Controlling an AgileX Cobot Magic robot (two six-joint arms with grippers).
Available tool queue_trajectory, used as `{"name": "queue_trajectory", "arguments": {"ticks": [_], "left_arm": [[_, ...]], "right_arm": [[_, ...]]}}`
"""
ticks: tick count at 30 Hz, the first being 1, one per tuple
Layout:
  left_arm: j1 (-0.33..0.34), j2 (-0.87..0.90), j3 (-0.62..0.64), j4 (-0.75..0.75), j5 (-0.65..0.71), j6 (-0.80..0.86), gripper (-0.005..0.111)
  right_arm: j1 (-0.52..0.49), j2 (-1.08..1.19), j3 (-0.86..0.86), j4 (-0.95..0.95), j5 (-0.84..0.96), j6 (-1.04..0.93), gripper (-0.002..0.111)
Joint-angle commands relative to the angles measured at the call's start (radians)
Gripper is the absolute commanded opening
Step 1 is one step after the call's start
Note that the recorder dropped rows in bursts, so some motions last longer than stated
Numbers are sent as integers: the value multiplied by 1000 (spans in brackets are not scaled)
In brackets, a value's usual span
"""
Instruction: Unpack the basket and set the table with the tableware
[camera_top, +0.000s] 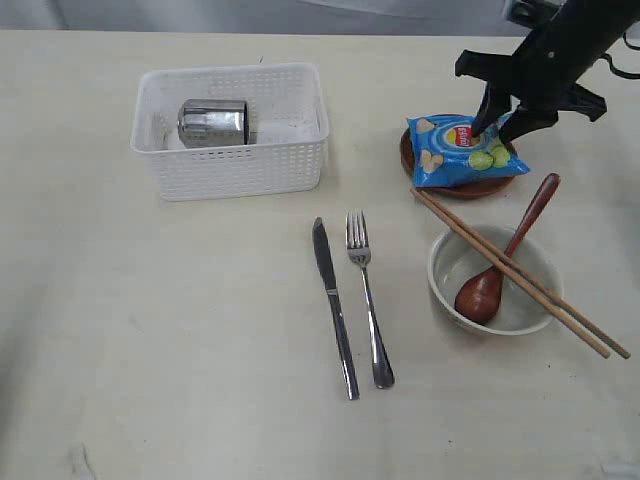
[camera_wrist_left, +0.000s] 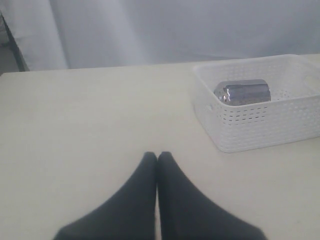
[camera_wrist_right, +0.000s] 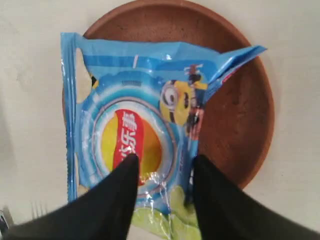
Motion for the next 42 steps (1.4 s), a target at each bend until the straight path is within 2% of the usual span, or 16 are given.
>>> {"name": "queue_trajectory", "arguments": {"ticks": [1, 9, 12, 15, 18, 23, 27, 35, 42], "left_arm": [[-7, -3, 2, -2, -10, 1, 0], [-7, -3, 2, -2, -10, 1, 0], [-7, -3, 2, -2, -10, 1, 0], [-7, -3, 2, -2, -10, 1, 0], [-7, -3, 2, -2, -10, 1, 0], [-7, -3, 2, -2, -10, 1, 0], [-7, -3, 2, -2, -10, 1, 0], [-7, -3, 2, -2, -10, 1, 0], [-7, -3, 2, -2, -10, 1, 0]], "right_arm": [[-1, -7, -8, 0, 8, -2, 54], [3, -54, -135, -11, 107, -29, 53], [31, -60, -211, 102, 196, -97, 54], [79, -58, -266, 266, 242, -140, 62], [150, -46, -294, 376, 212, -150, 63], [301, 36, -335, 398, 132, -127, 63], [383, 136, -381, 447, 103, -110, 63], [440, 287, -514, 503, 65, -110, 63], [442, 312, -557, 363, -43, -12, 63]]}}
